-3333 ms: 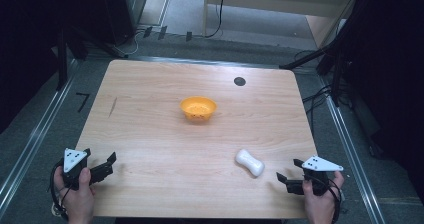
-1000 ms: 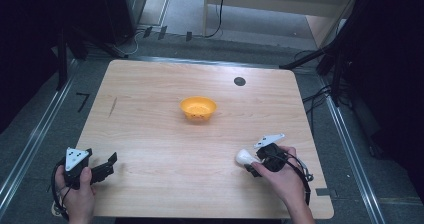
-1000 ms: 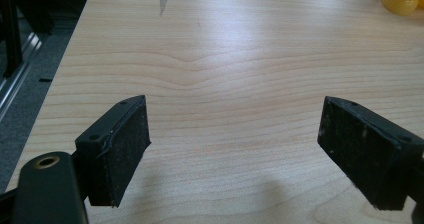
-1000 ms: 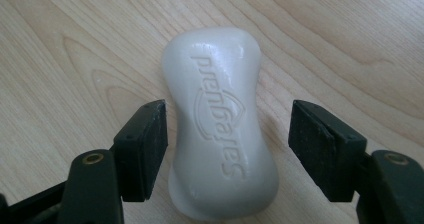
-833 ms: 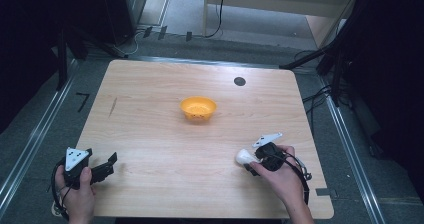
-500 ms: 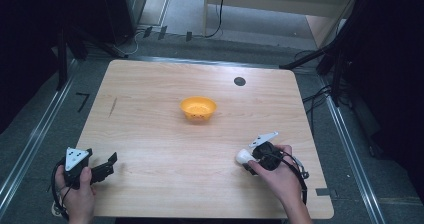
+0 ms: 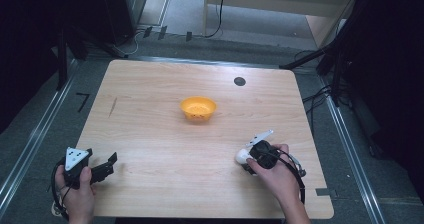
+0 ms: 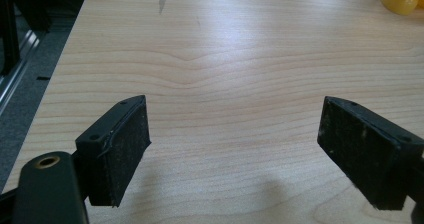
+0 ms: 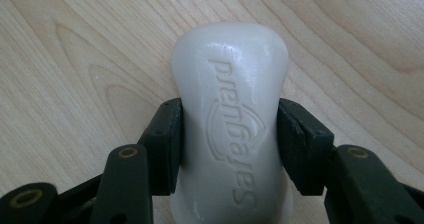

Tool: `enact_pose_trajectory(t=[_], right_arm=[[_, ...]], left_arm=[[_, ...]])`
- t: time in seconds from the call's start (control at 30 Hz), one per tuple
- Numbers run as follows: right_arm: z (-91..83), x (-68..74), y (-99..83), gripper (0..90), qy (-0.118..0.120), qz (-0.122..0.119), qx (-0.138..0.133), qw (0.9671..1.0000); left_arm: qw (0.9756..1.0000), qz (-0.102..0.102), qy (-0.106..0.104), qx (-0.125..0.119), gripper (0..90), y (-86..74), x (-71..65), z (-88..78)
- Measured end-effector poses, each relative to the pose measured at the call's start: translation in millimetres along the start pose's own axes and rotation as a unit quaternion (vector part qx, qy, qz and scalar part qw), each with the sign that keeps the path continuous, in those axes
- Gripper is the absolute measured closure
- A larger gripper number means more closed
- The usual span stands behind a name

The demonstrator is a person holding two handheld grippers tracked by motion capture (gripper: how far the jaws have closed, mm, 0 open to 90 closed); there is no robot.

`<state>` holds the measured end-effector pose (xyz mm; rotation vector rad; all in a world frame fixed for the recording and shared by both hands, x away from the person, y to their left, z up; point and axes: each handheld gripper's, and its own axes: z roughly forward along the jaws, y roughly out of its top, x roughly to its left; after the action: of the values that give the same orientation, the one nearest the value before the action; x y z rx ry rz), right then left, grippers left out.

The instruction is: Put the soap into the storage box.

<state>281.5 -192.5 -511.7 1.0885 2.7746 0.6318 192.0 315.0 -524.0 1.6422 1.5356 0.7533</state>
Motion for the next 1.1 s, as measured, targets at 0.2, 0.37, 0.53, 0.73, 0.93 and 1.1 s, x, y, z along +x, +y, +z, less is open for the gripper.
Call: enact_pose_trajectory(t=[0.2, 0.37, 0.53, 0.73, 0.93, 1.1], right_arm=[[1.2, 2.3, 5.1, 49.9, -0.007, -0.009, 0.018, 0.9998], [2.4, 3.4, 8.8, 50.0, -0.010, -0.024, 0.033, 0.9991], [2.9, 3.0, 9.7, 50.1, -0.009, -0.028, 0.033, 0.9990], [2.9, 2.2, 9.8, 50.6, -0.007, -0.031, 0.030, 0.9991], [2.8, 2.8, 10.4, 50.8, -0.007, -0.030, 0.032, 0.9990], [2.5, 0.9, 10.7, 50.9, 0.000, -0.036, 0.026, 0.9990]], left_arm=[[1.0000, 0.000, 0.000, 0.000, 13.9, 0.0, 0.0, 0.1], [1.0000, 0.000, -0.001, 0.001, 13.9, 0.0, -0.1, 0.1], [1.0000, 0.001, -0.001, 0.001, 13.9, 0.0, -0.3, 0.1], [1.0000, 0.001, 0.000, 0.002, 13.9, 0.1, -0.2, 0.3], [1.0000, 0.001, -0.001, 0.003, 14.0, 0.2, 0.0, 0.3], [1.0000, -0.001, -0.001, 0.002, 13.9, 0.1, 0.3, 0.3]])
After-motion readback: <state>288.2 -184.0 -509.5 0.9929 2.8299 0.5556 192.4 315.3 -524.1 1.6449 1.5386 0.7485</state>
